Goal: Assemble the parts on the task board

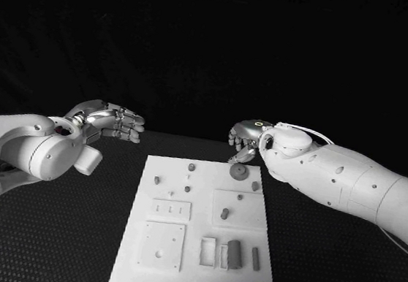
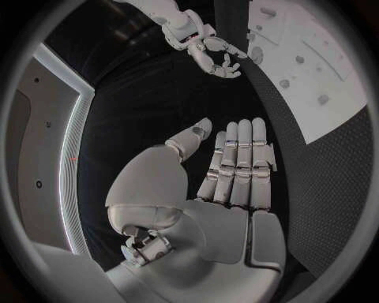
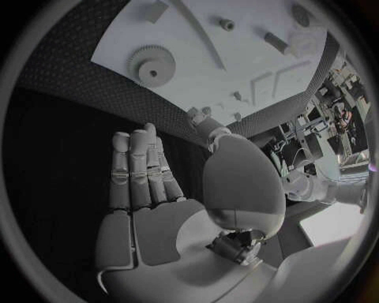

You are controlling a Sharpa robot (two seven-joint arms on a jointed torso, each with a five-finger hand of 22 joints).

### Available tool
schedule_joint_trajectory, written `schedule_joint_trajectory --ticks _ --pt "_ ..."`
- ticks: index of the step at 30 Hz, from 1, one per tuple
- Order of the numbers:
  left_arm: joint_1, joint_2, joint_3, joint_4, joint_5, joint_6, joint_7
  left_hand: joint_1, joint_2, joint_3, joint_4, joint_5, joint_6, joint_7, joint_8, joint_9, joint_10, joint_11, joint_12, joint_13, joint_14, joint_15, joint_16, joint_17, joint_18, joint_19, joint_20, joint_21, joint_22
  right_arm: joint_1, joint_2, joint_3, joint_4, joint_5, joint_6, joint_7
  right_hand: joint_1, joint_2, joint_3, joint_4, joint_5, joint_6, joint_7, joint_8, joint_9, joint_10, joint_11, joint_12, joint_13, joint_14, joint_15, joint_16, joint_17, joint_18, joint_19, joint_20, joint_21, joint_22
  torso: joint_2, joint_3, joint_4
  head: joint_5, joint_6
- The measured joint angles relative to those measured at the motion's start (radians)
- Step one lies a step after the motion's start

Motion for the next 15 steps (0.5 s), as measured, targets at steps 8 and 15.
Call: schedule_joint_trajectory --ticks 8,15 --pt "0.000 0.004 0.000 -0.004 -0.004 0.000 0.000 0.000 0.000 0.000 0.000 0.000 0.000 0.000 0.000 0.001 0.000 0.000 0.000 0.001 0.000 0.000 -0.003 0.000 0.000 0.000 0.000 0.000 0.001 -0.001 -0.005 -0.034 -0.001 -0.083 0.013 -0.009 -0.093 -0.002 0.102 -0.123 0.000 -0.039 0.014 -0.030 -0.015 0.007 0.013 -0.073 -0.087 -0.016 0.005 0.040 -0.058 0.016 -0.007 0.007 0.000 -0.001 0.001 0.0001 -0.0012 -0.002 0.005" --pt "0.000 0.007 -0.002 -0.006 -0.005 0.001 0.000 0.000 0.000 0.000 0.000 0.000 0.000 0.000 0.000 0.001 0.000 0.000 -0.004 0.002 -0.002 0.002 -0.003 0.001 0.000 0.000 0.000 0.000 0.001 -0.001 -0.002 -0.050 -0.013 -0.109 0.024 -0.009 -0.097 0.002 0.122 -0.144 0.000 -0.042 0.021 -0.030 -0.018 0.007 0.013 -0.087 -0.104 -0.021 0.004 0.049 -0.074 0.017 -0.007 0.007 0.001 -0.001 0.001 -0.0008 0.0017 -0.008 0.003"
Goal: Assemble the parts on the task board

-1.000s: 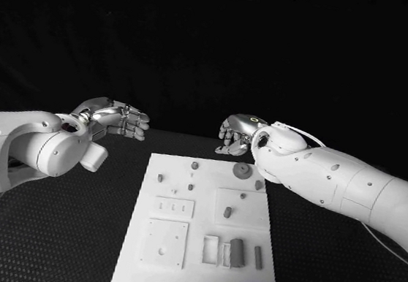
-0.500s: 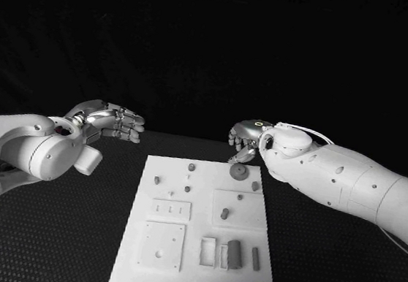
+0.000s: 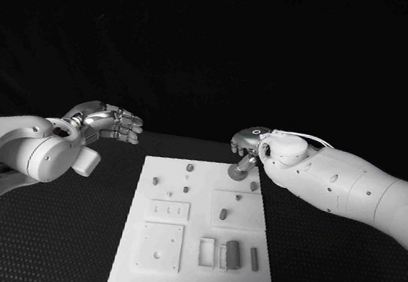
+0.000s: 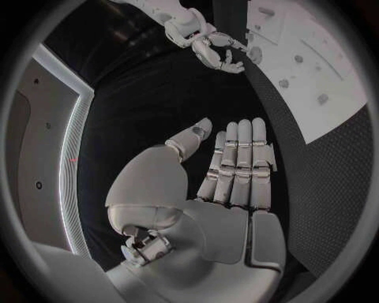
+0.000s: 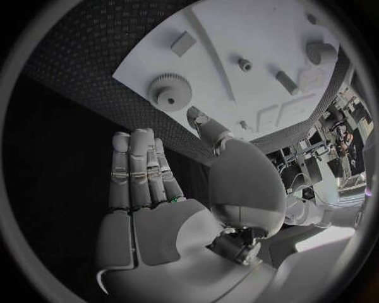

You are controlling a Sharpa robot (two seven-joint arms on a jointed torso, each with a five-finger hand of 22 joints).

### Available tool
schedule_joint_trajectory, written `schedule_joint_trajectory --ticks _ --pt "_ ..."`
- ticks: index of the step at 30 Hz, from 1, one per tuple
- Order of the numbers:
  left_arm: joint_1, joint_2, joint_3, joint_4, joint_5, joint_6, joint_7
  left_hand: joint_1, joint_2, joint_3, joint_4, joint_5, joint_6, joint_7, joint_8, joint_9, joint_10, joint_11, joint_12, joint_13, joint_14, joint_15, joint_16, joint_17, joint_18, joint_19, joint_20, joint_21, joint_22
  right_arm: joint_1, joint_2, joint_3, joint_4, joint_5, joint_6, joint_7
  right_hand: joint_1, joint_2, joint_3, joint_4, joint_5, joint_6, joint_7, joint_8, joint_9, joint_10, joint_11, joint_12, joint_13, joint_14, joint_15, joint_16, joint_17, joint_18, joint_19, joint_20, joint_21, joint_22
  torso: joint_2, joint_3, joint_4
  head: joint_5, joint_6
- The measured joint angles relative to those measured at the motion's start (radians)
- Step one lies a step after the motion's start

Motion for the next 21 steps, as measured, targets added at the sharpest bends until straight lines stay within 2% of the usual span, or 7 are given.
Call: schedule_joint_trajectory --ticks 5,11,16,21 --pt "0.000 0.000 0.000 -0.001 -0.001 0.000 0.000 0.000 0.000 0.000 0.000 0.000 0.000 0.000 0.000 0.000 0.000 0.000 0.000 0.000 -0.001 0.001 0.000 0.000 -0.001 0.000 0.000 0.000 0.001 -0.012 0.002 -0.006 -0.016 -0.009 0.017 0.000 -0.007 0.007 0.013 -0.013 0.000 0.014 -0.004 0.005 -0.002 0.000 0.000 -0.018 -0.026 -0.003 0.003 0.011 -0.013 0.000 0.000 0.000 0.000 0.000 0.000 -0.0009 0.0005 -0.001 -0.001" --pt "0.000 0.000 -0.001 -0.003 -0.001 0.001 0.000 0.000 0.000 0.000 0.000 0.000 0.000 0.000 -0.004 0.000 0.000 0.000 0.000 0.001 -0.001 0.001 0.000 0.000 -0.001 0.000 0.000 0.000 0.001 -0.030 0.000 -0.007 -0.032 -0.014 0.033 0.001 -0.009 0.009 0.030 -0.013 0.000 0.036 -0.007 0.015 -0.003 -0.012 0.010 -0.039 -0.065 -0.004 0.003 0.019 -0.029 0.000 0.000 0.000 0.006 0.000 0.000 -0.0005 0.0001 -0.001 -0.003" --pt "0.000 0.001 -0.002 -0.003 -0.001 0.001 0.000 0.000 0.000 0.000 0.000 0.000 0.000 0.000 -0.004 0.000 0.000 0.000 0.000 0.001 -0.001 0.001 0.000 0.001 -0.001 0.000 0.000 0.000 0.001 -0.044 0.005 -0.008 -0.054 -0.015 0.038 0.003 -0.010 0.014 0.038 -0.016 0.000 0.043 -0.011 0.020 -0.005 -0.017 0.009 -0.040 -0.090 -0.005 0.005 0.023 -0.037 0.000 0.009 -0.002 0.006 0.001 0.000 -0.0003 0.0000 -0.002 -0.004" --pt "0.000 0.004 -0.003 -0.008 -0.001 0.001 0.000 0.000 0.000 0.000 0.000 0.000 0.000 0.000 -0.004 0.000 0.000 0.000 0.000 0.002 -0.001 0.001 0.000 0.001 -0.001 0.000 0.000 0.000 0.001 -0.048 0.013 -0.008 -0.063 -0.011 0.025 0.008 -0.002 0.047 0.044 -0.022 0.000 0.050 -0.010 0.026 -0.008 -0.017 0.009 -0.040 -0.111 0.003 0.008 0.032 -0.045 0.000 0.019 -0.007 0.013 0.001 0.000 -0.0001 0.0006 -0.001 -0.004"
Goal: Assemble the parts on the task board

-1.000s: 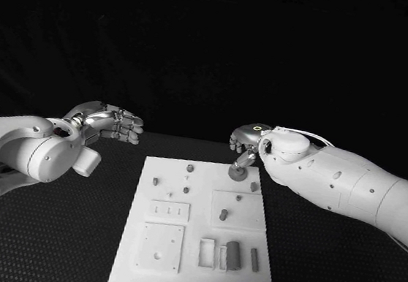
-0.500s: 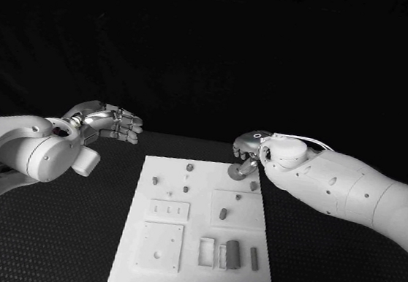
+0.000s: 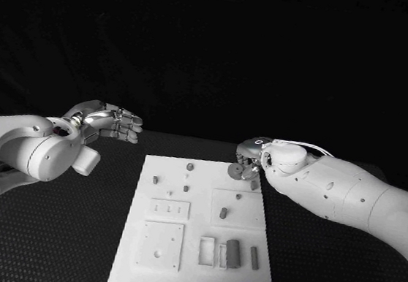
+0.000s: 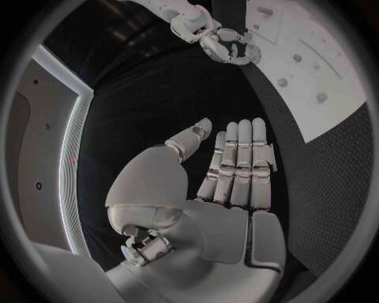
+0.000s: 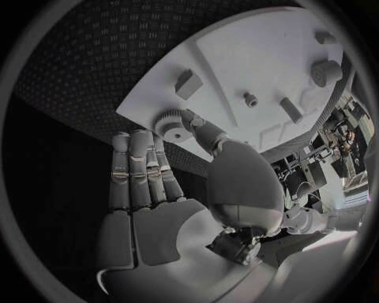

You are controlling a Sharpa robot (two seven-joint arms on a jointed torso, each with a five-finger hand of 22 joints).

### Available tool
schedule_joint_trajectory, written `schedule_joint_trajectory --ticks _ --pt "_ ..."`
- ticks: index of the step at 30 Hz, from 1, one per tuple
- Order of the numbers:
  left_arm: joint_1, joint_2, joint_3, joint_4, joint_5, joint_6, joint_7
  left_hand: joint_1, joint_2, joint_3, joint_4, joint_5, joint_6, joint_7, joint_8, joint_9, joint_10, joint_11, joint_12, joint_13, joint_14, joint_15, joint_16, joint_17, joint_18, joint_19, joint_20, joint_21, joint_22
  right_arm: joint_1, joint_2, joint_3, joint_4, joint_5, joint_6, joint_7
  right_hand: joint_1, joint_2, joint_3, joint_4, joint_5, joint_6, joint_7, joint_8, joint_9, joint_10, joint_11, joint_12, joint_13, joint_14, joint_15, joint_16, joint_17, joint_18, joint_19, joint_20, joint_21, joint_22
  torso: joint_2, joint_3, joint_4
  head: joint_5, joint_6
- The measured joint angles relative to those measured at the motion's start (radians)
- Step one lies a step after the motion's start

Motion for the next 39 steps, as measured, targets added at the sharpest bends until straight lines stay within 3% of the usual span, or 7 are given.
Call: schedule_joint_trajectory --ticks 7,15,27,31,35,36,39 --pt "0.000 0.004 0.000 -0.003 0.000 0.000 0.000 0.000 0.000 0.000 0.000 0.000 0.000 0.000 0.000 0.000 0.000 0.000 -0.004 0.001 0.000 0.000 0.000 0.000 0.000 0.000 0.000 0.000 0.001 -0.002 0.005 0.000 -0.003 0.022 -0.027 0.012 0.004 0.035 -0.003 -0.017 0.000 0.005 0.002 0.000 -0.005 0.012 0.000 0.000 -0.025 0.012 -0.001 0.008 -0.012 0.000 0.008 -0.006 0.006 -0.002 0.000 -0.0002 0.0003 0.003 -0.003" --pt "0.000 0.005 -0.001 -0.007 0.000 0.001 0.000 0.000 0.000 0.000 0.000 0.000 0.000 0.000 0.000 0.001 0.000 0.000 -0.004 0.001 0.000 0.000 0.000 0.001 0.000 0.000 0.000 0.000 0.001 -0.002 0.006 0.000 -0.007 0.044 -0.036 0.022 0.005 0.056 -0.009 -0.028 0.000 0.013 0.001 0.004 -0.008 0.022 0.000 0.000 -0.040 0.012 -0.001 0.009 -0.020 0.000 0.014 -0.008 0.006 -0.002 0.001 -0.0008 0.0000 0.003 -0.004" --pt "0.000 0.005 -0.001 -0.009 0.000 0.002 -0.001 0.000 0.000 0.000 0.000 0.000 0.000 0.000 0.000 0.001 0.000 0.000 -0.004 0.003 0.000 0.000 -0.004 0.001 0.000 0.000 0.000 0.000 0.002 -0.006 0.020 0.003 -0.020 0.054 -0.030 0.022 0.005 0.056 -0.010 -0.029 0.000 0.019 0.003 0.004 -0.017 0.067 0.005 0.022 -0.042 0.020 0.002 0.013 -0.031 -0.005 0.014 -0.008 0.006 -0.002 0.001 -0.0009 -0.0002 0.001 -0.008" --pt "0.000 0.004 -0.001 -0.009 0.000 0.002 -0.001 0.000 0.000 0.000 0.000 0.000 0.000 0.000 0.000 0.001 0.000 0.000 -0.004 0.003 0.000 0.000 -0.004 0.002 0.000 0.000 0.000 -0.004 0.002 -0.008 0.026 0.005 -0.028 0.054 -0.033 0.021 0.005 0.056 -0.016 -0.027 0.000 0.019 0.003 0.004 -0.022 0.100 -0.008 0.048 -0.022 0.018 -0.001 0.018 -0.038 -0.005 0.016 -0.006 0.006 -0.002 0.001 -0.0009 0.0000 0.003 -0.009" --pt "0.000 0.005 -0.001 -0.010 0.000 0.002 -0.001 0.000 0.000 0.000 0.000 0.000 0.000 0.000 0.000 0.001 0.000 0.000 -0.004 0.003 0.000 0.000 -0.004 0.002 0.000 0.000 0.000 -0.004 0.002 -0.013 0.030 0.004 -0.029 0.053 -0.035 0.021 0.005 0.056 -0.032 -0.026 0.000 0.019 0.003 0.004 -0.027 0.144 -0.028 0.132 0.098 0.003 -0.025 0.028 -0.047 -0.005 0.015 -0.006 -0.001 0.001 0.001 -0.0009 0.0001 0.004 -0.010" --pt "0.000 0.005 -0.001 -0.010 0.000 0.003 -0.001 0.000 0.000 0.000 0.000 0.000 0.000 0.000 0.000 0.001 0.000 0.000 -0.004 0.003 0.000 0.000 -0.004 0.002 0.000 0.000 0.000 -0.004 0.001 -0.013 0.030 0.004 -0.029 0.053 -0.035 0.021 0.005 0.056 -0.042 -0.024 0.000 0.019 0.003 0.004 -0.031 0.114 -0.042 0.221 0.244 -0.001 -0.038 0.037 -0.050 0.003 0.015 -0.006 -0.002 0.001 0.001 -0.0009 0.0001 0.004 -0.011" --pt "0.000 0.005 -0.001 -0.010 0.000 0.003 -0.001 0.000 0.000 0.000 0.000 0.000 0.000 0.000 0.000 0.001 0.000 0.000 -0.004 0.004 0.000 0.000 -0.004 0.002 0.000 0.000 0.000 -0.004 0.001 -0.013 0.031 0.004 -0.029 0.053 -0.035 0.021 0.005 0.056 -0.042 -0.025 0.000 0.018 -0.001 0.004 -0.043 0.033 -0.060 0.417 0.500 -0.007 -0.048 0.069 -0.041 0.009 0.015 -0.006 -0.002 0.000 0.001 -0.0009 0.0001 0.004 -0.012"
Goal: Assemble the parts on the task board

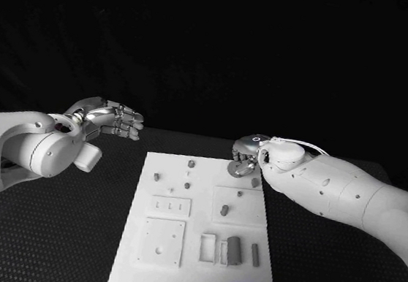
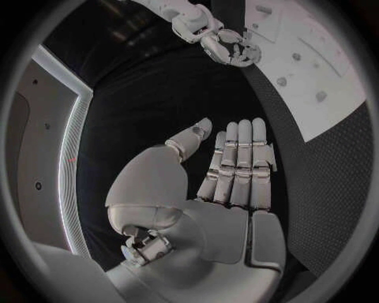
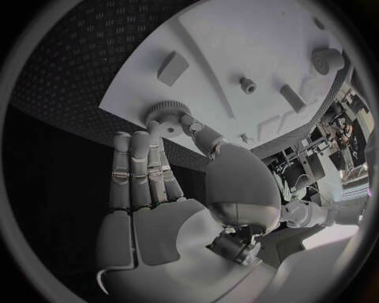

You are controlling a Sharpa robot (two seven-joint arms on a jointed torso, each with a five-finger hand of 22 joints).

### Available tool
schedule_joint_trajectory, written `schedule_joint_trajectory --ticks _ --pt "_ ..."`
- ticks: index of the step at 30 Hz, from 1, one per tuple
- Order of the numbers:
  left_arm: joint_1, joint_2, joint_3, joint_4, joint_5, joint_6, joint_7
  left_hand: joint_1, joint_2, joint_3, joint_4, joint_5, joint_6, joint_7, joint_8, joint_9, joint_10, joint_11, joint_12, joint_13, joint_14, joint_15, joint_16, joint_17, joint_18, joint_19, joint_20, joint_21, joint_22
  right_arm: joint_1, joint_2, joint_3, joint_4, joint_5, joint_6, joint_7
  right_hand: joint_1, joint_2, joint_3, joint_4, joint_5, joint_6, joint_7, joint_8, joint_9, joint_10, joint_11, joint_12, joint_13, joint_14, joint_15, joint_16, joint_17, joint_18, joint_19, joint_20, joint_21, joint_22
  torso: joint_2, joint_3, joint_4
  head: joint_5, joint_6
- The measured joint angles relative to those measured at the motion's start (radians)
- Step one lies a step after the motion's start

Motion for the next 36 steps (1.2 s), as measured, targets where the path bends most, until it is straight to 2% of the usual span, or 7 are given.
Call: schedule_joint_trajectory --ticks 4,7,18,19,28,36 --pt "0.000 0.000 0.000 0.000 0.000 0.000 0.000 0.000 0.000 0.000 0.000 0.000 0.000 0.000 0.000 0.000 0.000 0.000 -0.004 0.000 0.000 0.000 0.000 0.000 0.000 0.000 0.000 0.000 0.001 -0.001 0.000 0.000 0.002 -0.001 0.000 0.001 0.000 0.000 0.003 -0.003 0.000 0.001 -0.008 0.000 -0.002 -0.017 -0.006 0.115 0.105 0.005 -0.011 0.053 0.035 0.001 0.007 -0.007 0.024 -0.001 0.000 0.0000 -0.0001 0.001 -0.001" --pt "0.000 -0.001 0.000 0.000 0.000 0.001 0.000 0.000 0.000 0.000 0.000 0.000 0.000 0.000 0.000 0.001 0.000 0.000 -0.004 0.000 0.000 0.000 0.000 0.000 0.000 0.000 0.000 0.000 0.001 -0.001 0.000 0.000 0.002 -0.002 0.000 0.001 0.000 0.000 0.003 -0.003 0.000 0.006 -0.012 0.012 -0.002 -0.019 -0.008 0.162 0.136 0.000 -0.016 0.083 0.060 0.001 0.009 -0.009 0.039 -0.001 0.000 -0.0001 -0.0005 0.001 -0.002" --pt "0.000 -0.006 0.000 0.003 0.000 0.002 -0.001 0.000 0.000 0.000 0.000 0.000 0.000 0.000 0.000 0.001 0.000 0.000 -0.004 0.001 0.000 0.000 0.000 0.001 0.000 0.000 0.000 0.000 0.001 -0.003 -0.005 0.000 0.009 -0.009 -0.012 0.001 -0.004 0.004 0.003 -0.003 0.000 0.006 -0.012 0.028 0.013 -0.021 -0.009 0.425 0.239 -0.009 -0.025 0.223 0.169 0.000 0.030 -0.026 0.112 -0.003 0.001 0.0006 -0.0011 0.000 -0.004" --pt "0.000 -0.006 0.000 0.003 0.000 0.002 -0.001 0.000 0.000 0.000 0.000 0.000 0.000 0.000 0.000 0.001 0.000 0.000 -0.004 0.002 0.000 0.000 0.000 0.001 0.000 0.000 0.000 0.000 0.001 -0.003 -0.005 0.000 0.010 -0.010 -0.014 0.001 -0.004 0.004 0.003 -0.003 0.000 0.006 -0.013 0.034 0.022 -0.021 -0.009 0.433 0.240 -0.009 -0.025 0.226 0.172 -0.001 0.030 -0.027 0.114 -0.003 0.001 0.0005 -0.0011 0.000 -0.004" --pt "0.000 -0.011 0.000 0.005 0.000 0.003 -0.001 0.000 0.000 0.000 0.000 0.000 0.000 0.000 0.000 0.001 0.000 0.000 -0.004 0.002 0.000 0.000 0.000 0.002 0.000 0.000 0.000 0.000 0.002 -0.008 -0.014 -0.001 0.021 -0.012 -0.048 0.005 -0.004 0.004 0.003 -0.003 0.000 0.007 -0.013 0.038 0.018 -0.021 -0.009 0.469 0.238 -0.010 -0.024 0.237 0.185 -0.002 0.031 -0.027 0.120 -0.003 0.001 0.0005 -0.0009 -0.001 -0.004" --pt "0.000 -0.011 0.000 0.008 -0.001 0.003 -0.001 0.000 0.000 0.000 0.000 0.000 0.000 0.000 0.000 0.002 0.000 0.000 -0.004 0.003 0.000 0.000 0.000 0.002 0.000 0.000 0.000 0.000 0.001 -0.012 -0.018 -0.003 0.031 -0.014 -0.081 0.003 -0.004 0.004 0.006 -0.006 0.000 0.007 -0.014 0.038 0.023 -0.021 -0.009 0.477 0.230 -0.013 -0.022 0.238 0.187 -0.008 0.034 -0.030 0.120 -0.003 0.001 -0.0001 -0.0009 -0.005 0.003"
